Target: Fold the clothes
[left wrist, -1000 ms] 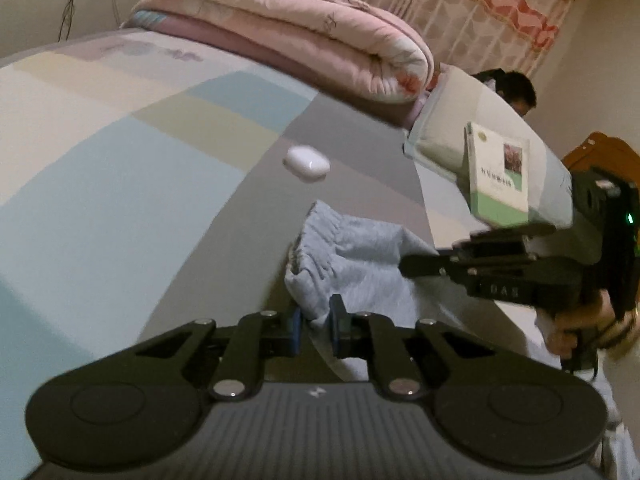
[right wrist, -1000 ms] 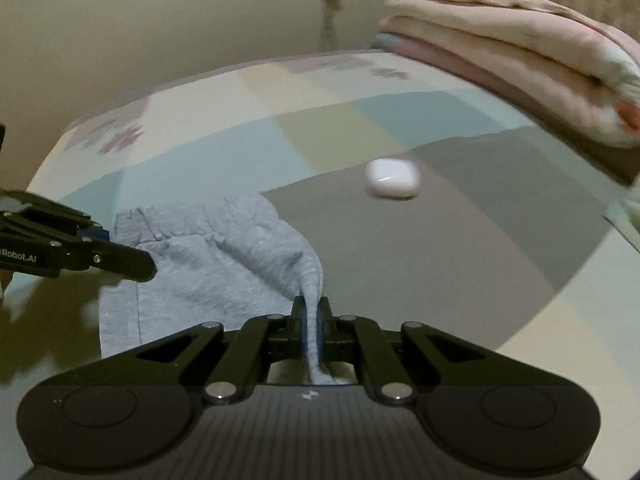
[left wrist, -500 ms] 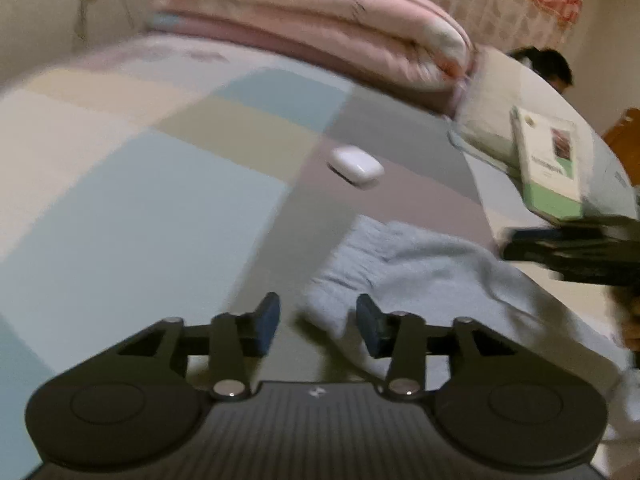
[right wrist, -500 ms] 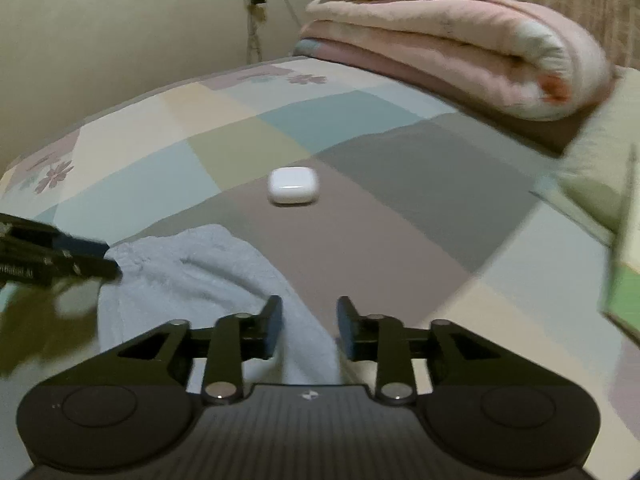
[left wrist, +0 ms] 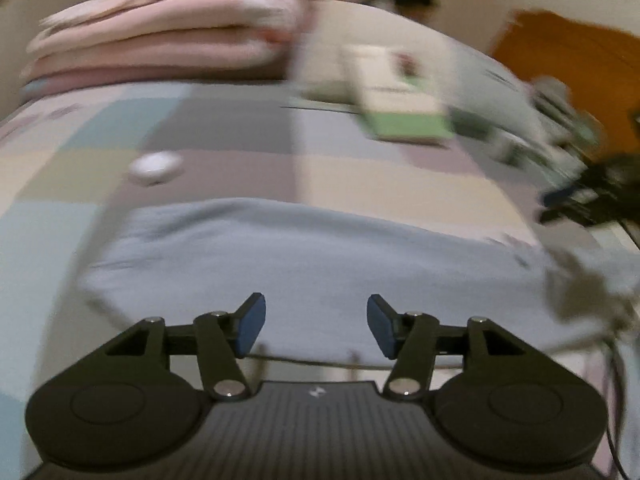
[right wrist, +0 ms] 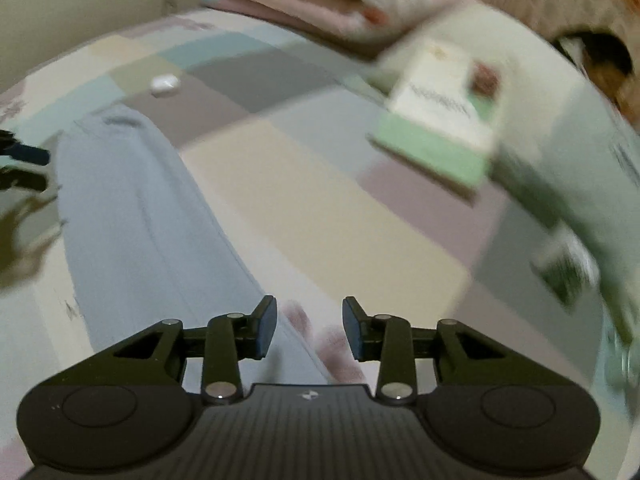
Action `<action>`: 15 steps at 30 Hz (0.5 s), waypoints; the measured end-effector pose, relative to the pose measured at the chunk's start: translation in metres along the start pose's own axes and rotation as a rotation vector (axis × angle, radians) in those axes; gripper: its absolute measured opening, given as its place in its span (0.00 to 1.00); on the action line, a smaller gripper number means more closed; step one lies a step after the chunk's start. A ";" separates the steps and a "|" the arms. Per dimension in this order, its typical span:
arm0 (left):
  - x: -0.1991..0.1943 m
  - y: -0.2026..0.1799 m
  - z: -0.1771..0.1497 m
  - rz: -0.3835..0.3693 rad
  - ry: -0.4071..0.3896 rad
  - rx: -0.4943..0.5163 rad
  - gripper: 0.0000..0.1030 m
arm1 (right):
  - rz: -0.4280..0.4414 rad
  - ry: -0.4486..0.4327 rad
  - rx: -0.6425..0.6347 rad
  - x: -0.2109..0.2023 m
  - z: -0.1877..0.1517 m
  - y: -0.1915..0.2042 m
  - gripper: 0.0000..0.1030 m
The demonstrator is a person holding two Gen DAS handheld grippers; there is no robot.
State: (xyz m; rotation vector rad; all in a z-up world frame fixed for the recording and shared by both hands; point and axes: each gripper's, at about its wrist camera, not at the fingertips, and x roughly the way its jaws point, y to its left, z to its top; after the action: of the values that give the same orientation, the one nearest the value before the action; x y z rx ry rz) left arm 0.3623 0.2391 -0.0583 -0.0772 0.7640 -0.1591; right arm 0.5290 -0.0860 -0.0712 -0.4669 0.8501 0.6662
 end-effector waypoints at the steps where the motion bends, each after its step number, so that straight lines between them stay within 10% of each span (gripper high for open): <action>1: 0.003 -0.019 -0.002 -0.026 0.004 0.031 0.57 | -0.002 0.013 0.011 0.002 -0.011 -0.008 0.40; 12: 0.005 -0.143 -0.043 -0.019 -0.029 0.323 0.63 | 0.081 0.010 -0.013 0.050 -0.051 -0.015 0.39; 15: 0.004 -0.150 -0.046 -0.009 -0.031 0.355 0.66 | 0.085 -0.005 -0.057 0.045 -0.057 -0.002 0.10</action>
State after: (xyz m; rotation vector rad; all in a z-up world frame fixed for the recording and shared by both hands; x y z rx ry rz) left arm 0.3156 0.0905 -0.0753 0.2531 0.6944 -0.2989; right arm 0.5218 -0.1070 -0.1398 -0.4821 0.8511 0.7715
